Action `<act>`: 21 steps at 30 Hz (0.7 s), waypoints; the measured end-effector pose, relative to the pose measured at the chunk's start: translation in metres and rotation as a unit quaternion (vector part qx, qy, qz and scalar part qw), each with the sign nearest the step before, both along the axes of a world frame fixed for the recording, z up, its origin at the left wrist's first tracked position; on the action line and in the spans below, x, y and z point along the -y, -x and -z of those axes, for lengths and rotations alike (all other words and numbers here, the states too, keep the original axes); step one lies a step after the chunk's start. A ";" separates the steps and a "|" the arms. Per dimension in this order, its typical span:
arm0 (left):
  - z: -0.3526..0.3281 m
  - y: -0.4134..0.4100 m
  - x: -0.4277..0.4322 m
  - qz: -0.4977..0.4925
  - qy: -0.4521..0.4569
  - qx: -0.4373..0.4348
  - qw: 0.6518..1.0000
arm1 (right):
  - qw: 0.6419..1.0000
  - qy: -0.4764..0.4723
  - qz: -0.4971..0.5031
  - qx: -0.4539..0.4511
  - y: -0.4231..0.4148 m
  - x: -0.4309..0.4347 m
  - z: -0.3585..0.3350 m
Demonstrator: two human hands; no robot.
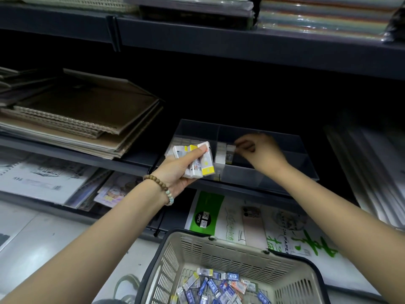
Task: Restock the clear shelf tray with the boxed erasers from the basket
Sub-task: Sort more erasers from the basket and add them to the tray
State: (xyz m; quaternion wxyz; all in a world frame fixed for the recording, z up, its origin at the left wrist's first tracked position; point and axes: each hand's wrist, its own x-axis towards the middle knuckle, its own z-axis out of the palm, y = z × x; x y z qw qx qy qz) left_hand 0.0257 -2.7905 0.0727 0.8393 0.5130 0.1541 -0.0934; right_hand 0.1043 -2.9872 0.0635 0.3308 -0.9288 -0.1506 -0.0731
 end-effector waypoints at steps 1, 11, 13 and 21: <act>0.000 0.002 0.001 -0.003 -0.005 0.003 1.000 | 1.000 -0.019 -0.002 0.004 0.005 0.001 -0.005; 0.003 0.018 0.016 0.012 -0.018 0.015 1.000 | 0.905 -0.287 -0.114 -0.293 0.075 -0.020 -0.036; 0.003 0.020 0.017 0.007 -0.016 0.012 1.000 | 0.898 -0.299 -0.099 -0.308 0.080 -0.019 -0.036; 0.002 0.020 0.017 -0.054 -0.109 -0.049 0.991 | 0.892 -0.341 -0.068 -0.287 0.088 -0.016 -0.036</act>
